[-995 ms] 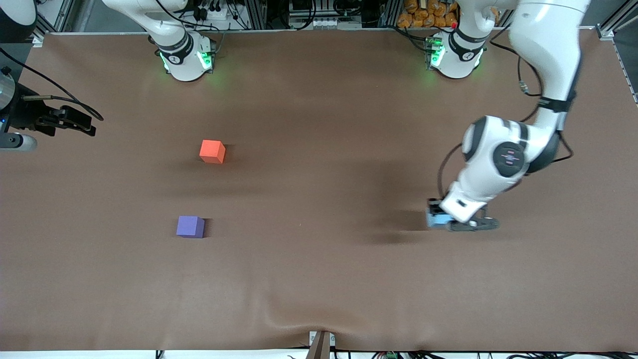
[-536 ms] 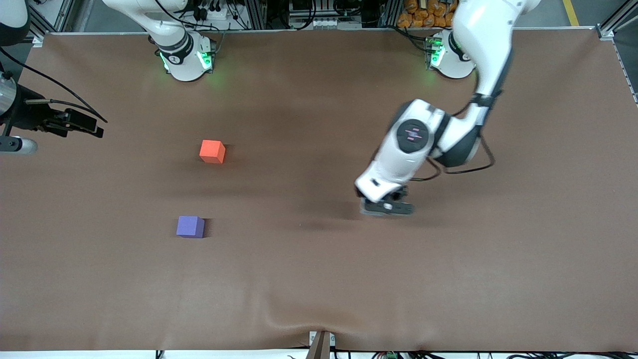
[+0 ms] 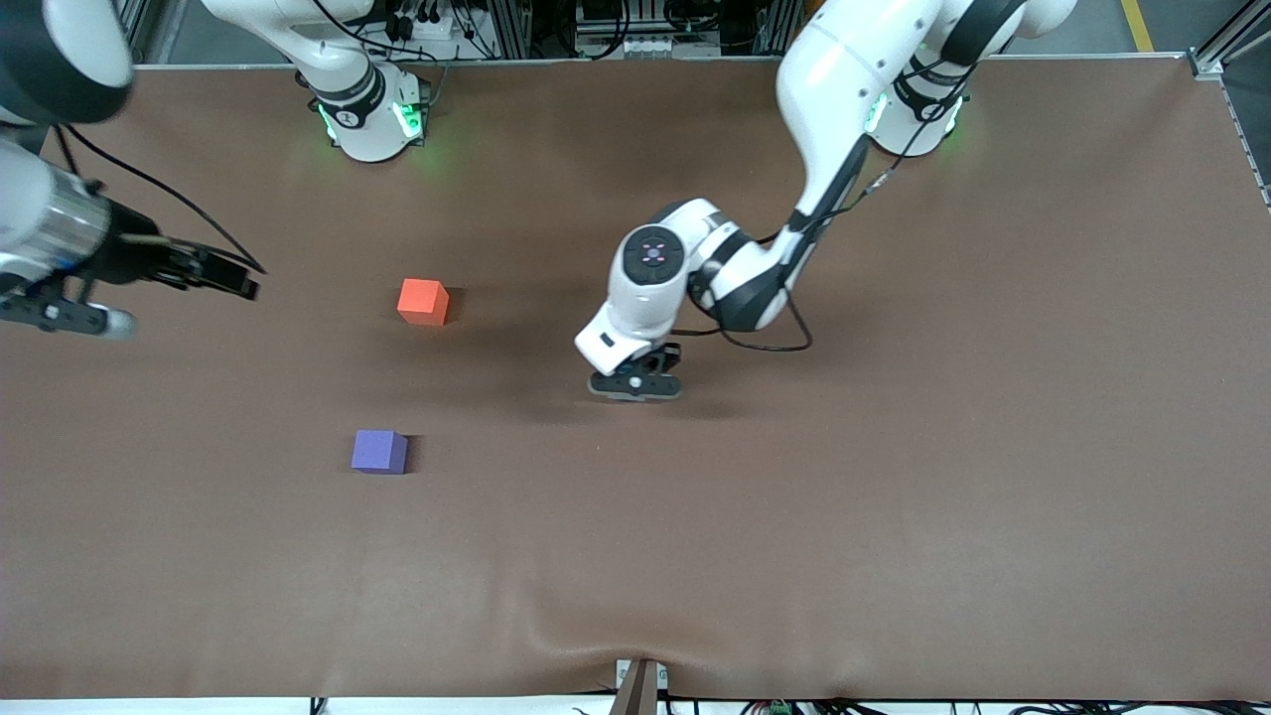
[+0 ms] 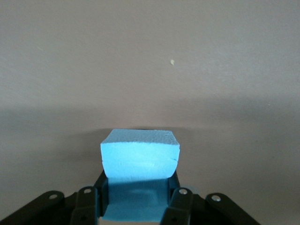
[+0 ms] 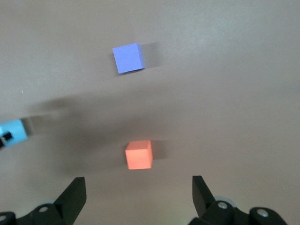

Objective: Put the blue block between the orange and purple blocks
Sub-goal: 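Carry the blue cube toward the table middle while the right gripper approaches, then set the blue cube down with the left gripper and open it, then grasp the blue cube with the right gripper while the left gripper withdraws, then carry the blue cube with the right gripper between the red and purple cubes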

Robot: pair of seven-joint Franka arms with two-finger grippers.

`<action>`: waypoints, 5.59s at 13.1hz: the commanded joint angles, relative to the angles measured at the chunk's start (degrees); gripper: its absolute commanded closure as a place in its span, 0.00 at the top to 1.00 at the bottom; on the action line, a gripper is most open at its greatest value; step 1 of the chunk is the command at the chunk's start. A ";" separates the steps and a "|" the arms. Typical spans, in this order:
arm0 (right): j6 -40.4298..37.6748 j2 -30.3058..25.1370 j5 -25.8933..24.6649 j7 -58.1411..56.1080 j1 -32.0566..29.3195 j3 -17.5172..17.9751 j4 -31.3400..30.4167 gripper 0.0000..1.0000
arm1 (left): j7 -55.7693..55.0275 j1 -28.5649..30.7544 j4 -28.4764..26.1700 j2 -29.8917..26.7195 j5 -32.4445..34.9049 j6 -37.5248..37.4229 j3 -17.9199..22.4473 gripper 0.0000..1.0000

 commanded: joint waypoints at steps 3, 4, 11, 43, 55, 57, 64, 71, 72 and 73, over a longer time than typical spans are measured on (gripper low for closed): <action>7.17 8.18 0.48 17.79 6.72 -0.22 1.94 1.00 | -1.92 -2.04 8.99 6.70 -3.16 -1.55 -0.03 0.00; 9.10 9.58 0.48 21.65 8.03 -0.22 1.94 1.00 | -2.01 -2.57 9.17 7.06 -3.17 -1.46 0.23 0.00; 20.71 18.55 0.48 42.86 17.09 -0.22 1.76 1.00 | -3.59 -3.10 8.82 6.62 -3.08 -1.55 1.03 1.00; 41.37 36.66 0.04 88.13 35.91 -0.31 4.40 1.00 | 31.39 40.49 -12.69 -47.67 -1.58 -40.22 2.70 1.00; 40.85 38.69 -4.35 82.72 35.82 -0.31 7.39 0.24 | 31.39 40.49 -13.07 -48.76 -1.94 -42.42 0.50 1.00; 35.61 35.72 -4.27 75.87 34.08 -0.31 7.39 0.24 | 31.30 40.40 -12.89 -48.66 -1.94 -42.59 0.41 1.00; 14.06 22.10 2.41 36.07 20.20 -0.22 4.24 0.24 | 31.92 39.96 -13.15 -48.84 -1.41 -44.09 0.15 1.00; 16.83 13.56 2.33 2.40 10.34 -0.39 -11.58 0.25 | 34.99 40.32 -13.24 -49.89 -1.41 -44.00 0.15 1.00; 20.33 12.94 2.24 -2.61 9.38 -0.48 -14.73 0.25 | 34.99 40.40 -13.15 -49.89 -1.41 -43.91 0.15 1.00; 23.85 12.68 2.33 -7.35 8.41 -0.40 -17.29 0.25 | 35.08 40.40 -13.15 -49.98 -1.41 -43.91 0.24 1.00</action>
